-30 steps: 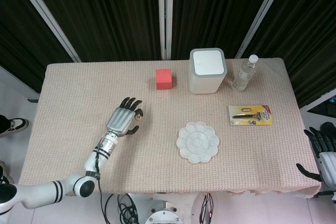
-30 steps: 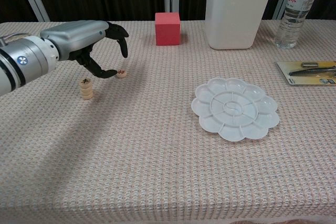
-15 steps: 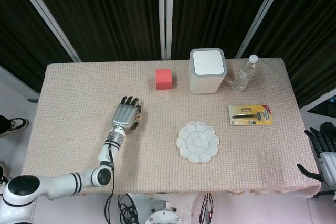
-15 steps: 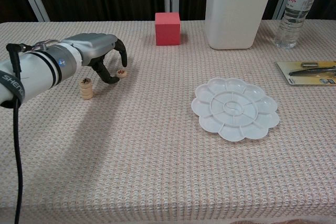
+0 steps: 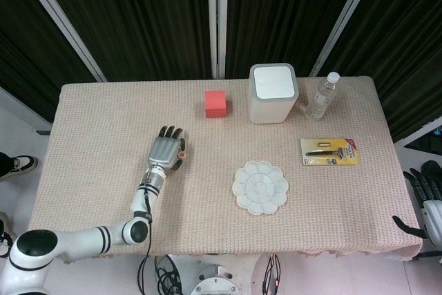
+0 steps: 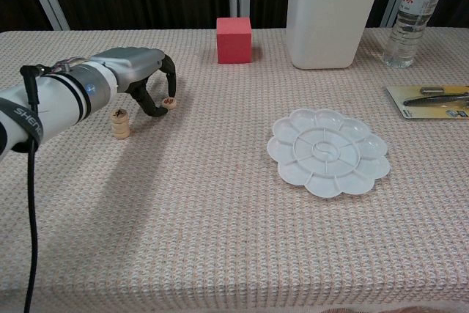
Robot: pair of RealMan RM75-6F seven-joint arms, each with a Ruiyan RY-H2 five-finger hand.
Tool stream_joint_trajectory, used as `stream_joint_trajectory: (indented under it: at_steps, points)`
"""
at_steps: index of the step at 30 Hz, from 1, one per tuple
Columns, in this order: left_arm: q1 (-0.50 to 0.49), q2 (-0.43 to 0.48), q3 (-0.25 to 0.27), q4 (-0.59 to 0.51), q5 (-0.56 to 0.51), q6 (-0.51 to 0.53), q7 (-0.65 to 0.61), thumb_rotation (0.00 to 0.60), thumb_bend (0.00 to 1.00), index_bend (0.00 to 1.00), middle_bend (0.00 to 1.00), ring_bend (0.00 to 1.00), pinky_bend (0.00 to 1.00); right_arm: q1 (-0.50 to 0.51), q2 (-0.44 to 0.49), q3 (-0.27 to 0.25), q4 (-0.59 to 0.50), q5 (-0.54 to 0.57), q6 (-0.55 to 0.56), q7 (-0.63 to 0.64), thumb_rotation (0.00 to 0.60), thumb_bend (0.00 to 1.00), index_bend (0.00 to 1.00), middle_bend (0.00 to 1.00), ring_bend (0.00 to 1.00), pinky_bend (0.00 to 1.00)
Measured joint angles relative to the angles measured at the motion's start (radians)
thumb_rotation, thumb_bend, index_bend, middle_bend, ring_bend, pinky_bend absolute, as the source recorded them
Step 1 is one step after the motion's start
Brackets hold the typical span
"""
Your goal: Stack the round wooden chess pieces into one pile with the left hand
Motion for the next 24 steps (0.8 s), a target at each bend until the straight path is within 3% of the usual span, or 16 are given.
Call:
stream_joint_trajectory:
  at_steps: [24]
  points:
    - [0.006, 0.020, 0.014, -0.008, 0.047, 0.003, -0.060, 0.600, 0.30, 0.50, 0.10, 0.00, 0.00, 0.003, 0.004, 0.003, -0.009, 0.002, -0.002, -0.010, 0.600, 0.15, 0.00, 0.00, 0.00, 0.00]
